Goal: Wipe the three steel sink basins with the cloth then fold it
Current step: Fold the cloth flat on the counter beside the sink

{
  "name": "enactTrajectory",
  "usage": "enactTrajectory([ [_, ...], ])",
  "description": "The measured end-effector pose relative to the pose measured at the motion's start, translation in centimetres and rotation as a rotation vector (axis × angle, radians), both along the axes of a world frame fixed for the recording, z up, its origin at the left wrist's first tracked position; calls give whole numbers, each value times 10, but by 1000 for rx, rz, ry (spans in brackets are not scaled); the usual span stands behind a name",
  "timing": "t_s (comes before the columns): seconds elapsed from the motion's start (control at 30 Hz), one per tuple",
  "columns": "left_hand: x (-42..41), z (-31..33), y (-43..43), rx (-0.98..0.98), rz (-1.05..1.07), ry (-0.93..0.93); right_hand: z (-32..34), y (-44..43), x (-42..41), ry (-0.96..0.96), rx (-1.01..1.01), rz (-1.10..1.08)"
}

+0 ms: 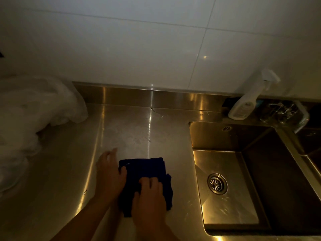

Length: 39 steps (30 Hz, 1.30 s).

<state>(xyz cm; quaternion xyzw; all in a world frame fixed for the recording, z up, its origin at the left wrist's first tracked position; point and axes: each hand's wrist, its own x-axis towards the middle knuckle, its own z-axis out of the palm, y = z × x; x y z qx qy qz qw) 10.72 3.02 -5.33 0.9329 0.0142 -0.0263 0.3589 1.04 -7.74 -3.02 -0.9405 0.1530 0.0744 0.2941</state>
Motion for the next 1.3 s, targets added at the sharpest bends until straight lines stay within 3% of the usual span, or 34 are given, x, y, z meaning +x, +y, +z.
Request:
enactTrajectory([
  [0.07,5,-6,-4,175,-410,-261,-8,-5,-7,2,-200,5],
  [0.13,14,-13,-11,329,-714,-226,-10,-10,-11,20,-313,36],
  [0.17,18,-17,-13,406,-761,-147,-14,-13,-13,21,-343,39],
  [0.23,27,-25,-12,562,-766,-43,-21,-22,-15,34,-347,58],
  [0.3,29,-33,-12,593,-720,-43,-24,-35,-15,85,-308,128],
  [0.47,0,-30,-11,377,-482,57,-32,-61,-11,4,-97,218],
  [0.53,-13,-23,-6,316,-431,-97,-20,-74,-3,-84,-3,230],
  [0.6,-27,-7,-6,17,-484,-85,-4,-81,16,-133,99,279],
  [0.67,-39,13,-18,-431,-524,273,11,-82,45,-162,160,330],
  [0.7,-42,17,-26,-494,-502,370,16,-81,60,-156,201,343],
  [0.83,-30,9,-43,-287,-205,248,16,-86,101,-15,231,476],
  [0.93,-20,3,-43,-224,-144,274,1,-98,109,122,-73,648],
  [1.03,-39,8,-47,-158,-202,248,-9,-101,111,125,-325,738],
  [1.13,-63,-3,-50,333,-461,178,-12,-102,114,131,-254,634],
  [1.17,-66,-6,-48,403,-481,154,-11,-103,115,118,-199,591],
  [1.3,-63,-8,-34,255,-487,156,-6,-116,107,196,26,640],
])
